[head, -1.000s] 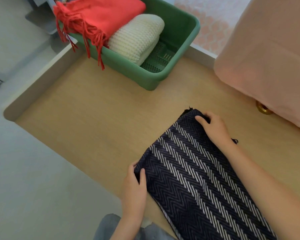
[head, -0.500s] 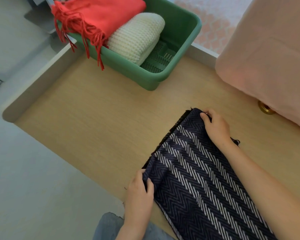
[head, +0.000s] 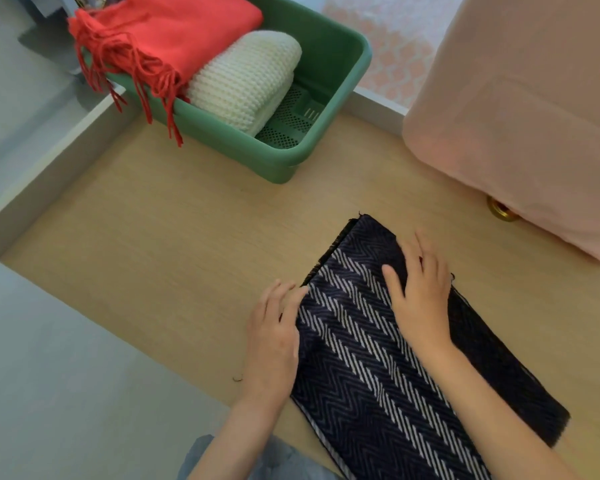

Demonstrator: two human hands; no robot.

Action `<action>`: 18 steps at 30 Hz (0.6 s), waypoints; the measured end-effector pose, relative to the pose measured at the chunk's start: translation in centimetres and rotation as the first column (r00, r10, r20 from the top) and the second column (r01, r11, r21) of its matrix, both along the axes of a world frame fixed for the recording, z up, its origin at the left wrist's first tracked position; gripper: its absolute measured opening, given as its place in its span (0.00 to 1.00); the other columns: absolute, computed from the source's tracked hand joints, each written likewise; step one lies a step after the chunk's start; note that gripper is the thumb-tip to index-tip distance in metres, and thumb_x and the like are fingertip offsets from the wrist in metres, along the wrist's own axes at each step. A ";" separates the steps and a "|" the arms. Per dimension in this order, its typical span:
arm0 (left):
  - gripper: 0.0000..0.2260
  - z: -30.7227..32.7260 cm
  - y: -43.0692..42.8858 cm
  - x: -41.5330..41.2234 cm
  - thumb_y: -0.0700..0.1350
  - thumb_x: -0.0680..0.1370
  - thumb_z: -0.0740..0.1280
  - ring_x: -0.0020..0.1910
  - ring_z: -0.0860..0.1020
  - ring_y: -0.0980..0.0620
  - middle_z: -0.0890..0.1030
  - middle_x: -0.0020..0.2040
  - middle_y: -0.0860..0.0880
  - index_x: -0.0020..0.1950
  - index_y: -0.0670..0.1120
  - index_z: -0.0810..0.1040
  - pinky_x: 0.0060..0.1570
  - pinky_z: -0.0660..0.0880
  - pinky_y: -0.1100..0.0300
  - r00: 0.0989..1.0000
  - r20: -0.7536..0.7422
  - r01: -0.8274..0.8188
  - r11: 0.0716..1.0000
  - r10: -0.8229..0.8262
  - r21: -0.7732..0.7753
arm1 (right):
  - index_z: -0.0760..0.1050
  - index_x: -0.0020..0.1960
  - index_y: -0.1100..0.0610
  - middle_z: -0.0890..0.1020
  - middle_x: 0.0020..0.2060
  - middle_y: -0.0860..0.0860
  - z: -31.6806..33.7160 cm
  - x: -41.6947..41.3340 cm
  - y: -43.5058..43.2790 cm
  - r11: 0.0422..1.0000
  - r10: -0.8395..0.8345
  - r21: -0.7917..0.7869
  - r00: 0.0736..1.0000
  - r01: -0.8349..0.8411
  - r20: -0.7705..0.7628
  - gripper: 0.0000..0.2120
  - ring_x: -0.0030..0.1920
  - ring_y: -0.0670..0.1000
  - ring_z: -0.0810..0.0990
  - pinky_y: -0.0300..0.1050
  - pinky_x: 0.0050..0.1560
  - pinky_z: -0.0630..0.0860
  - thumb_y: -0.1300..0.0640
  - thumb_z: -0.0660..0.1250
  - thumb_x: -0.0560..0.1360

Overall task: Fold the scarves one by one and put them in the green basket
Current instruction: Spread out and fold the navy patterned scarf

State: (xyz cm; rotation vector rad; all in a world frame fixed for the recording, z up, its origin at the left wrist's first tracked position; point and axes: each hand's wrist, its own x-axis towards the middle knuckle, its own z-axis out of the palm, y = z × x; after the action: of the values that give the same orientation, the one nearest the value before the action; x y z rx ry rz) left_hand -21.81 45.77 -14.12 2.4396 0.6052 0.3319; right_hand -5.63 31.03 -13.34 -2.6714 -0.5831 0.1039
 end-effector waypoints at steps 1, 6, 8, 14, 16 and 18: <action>0.27 -0.4 0.3 1.1 0.28 0.71 0.69 0.71 0.65 0.48 0.72 0.68 0.45 0.68 0.44 0.73 0.70 0.63 0.55 0.995 0.003 0.097 0.995 -0.097 0.001 | 0.57 0.76 0.51 0.53 0.77 0.52 0.0 -1.9 -1.3 0.999 -0.027 -0.021 1.000 0.027 -0.003 0.25 0.76 0.53 0.51 0.50 0.75 0.45 0.45 0.54 0.82; 0.27 -3.8 1.2 5.5 0.36 0.81 0.58 0.77 0.42 0.58 0.50 0.79 0.51 0.78 0.47 0.55 0.76 0.47 0.56 0.877 -0.142 0.456 0.889 -0.458 -0.054 | 0.31 0.75 0.43 0.34 0.76 0.49 -1.8 -9.2 -6.8 0.950 -0.299 -0.164 0.928 0.267 -0.224 0.33 0.74 0.48 0.31 0.49 0.75 0.35 0.31 0.38 0.76; 0.23 -5.1 1.6 6.0 0.42 0.84 0.51 0.77 0.41 0.58 0.48 0.79 0.52 0.79 0.47 0.50 0.76 0.45 0.56 0.839 -0.162 0.525 0.851 -0.519 -0.006 | 0.30 0.75 0.45 0.36 0.77 0.51 -3.1 -10.3 -8.2 0.930 -0.313 -0.272 0.920 0.246 -0.235 0.34 0.74 0.49 0.31 0.51 0.75 0.37 0.31 0.34 0.76; 0.23 -5.5 2.1 5.2 0.51 0.84 0.45 0.78 0.48 0.55 0.54 0.79 0.52 0.79 0.47 0.54 0.75 0.43 0.54 0.878 -0.239 0.458 0.873 -0.414 0.169 | 0.45 0.78 0.50 0.46 0.78 0.51 -4.0 -5.0 -12.6 0.916 0.035 -0.390 0.989 -0.090 -0.146 0.32 0.77 0.54 0.42 0.51 0.75 0.42 0.35 0.42 0.79; 0.23 -5.5 1.6 5.1 0.50 0.84 0.45 0.78 0.49 0.53 0.53 0.79 0.51 0.79 0.46 0.53 0.75 0.44 0.51 0.888 -0.277 0.431 0.874 -0.367 0.224 | 0.44 0.78 0.48 0.45 0.78 0.50 -3.9 -1.8 -13.7 0.899 0.141 -0.397 0.980 -0.187 -0.141 0.32 0.77 0.52 0.41 0.50 0.75 0.40 0.34 0.42 0.79; 0.24 -5.5 0.7 5.0 0.49 0.83 0.45 0.78 0.50 0.50 0.53 0.79 0.49 0.79 0.44 0.53 0.75 0.45 0.49 0.907 -0.287 0.383 0.887 -0.308 0.259 | 0.42 0.78 0.47 0.43 0.78 0.49 -3.8 0.3 -13.9 0.882 0.197 -0.403 0.968 -0.245 -0.157 0.32 0.77 0.51 0.38 0.48 0.75 0.38 0.34 0.42 0.79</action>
State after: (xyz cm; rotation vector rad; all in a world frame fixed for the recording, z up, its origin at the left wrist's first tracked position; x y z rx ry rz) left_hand -16.80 46.50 -19.63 2.8551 0.2050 -0.0208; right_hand -5.34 17.09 -17.13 -2.9697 -0.9189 0.4947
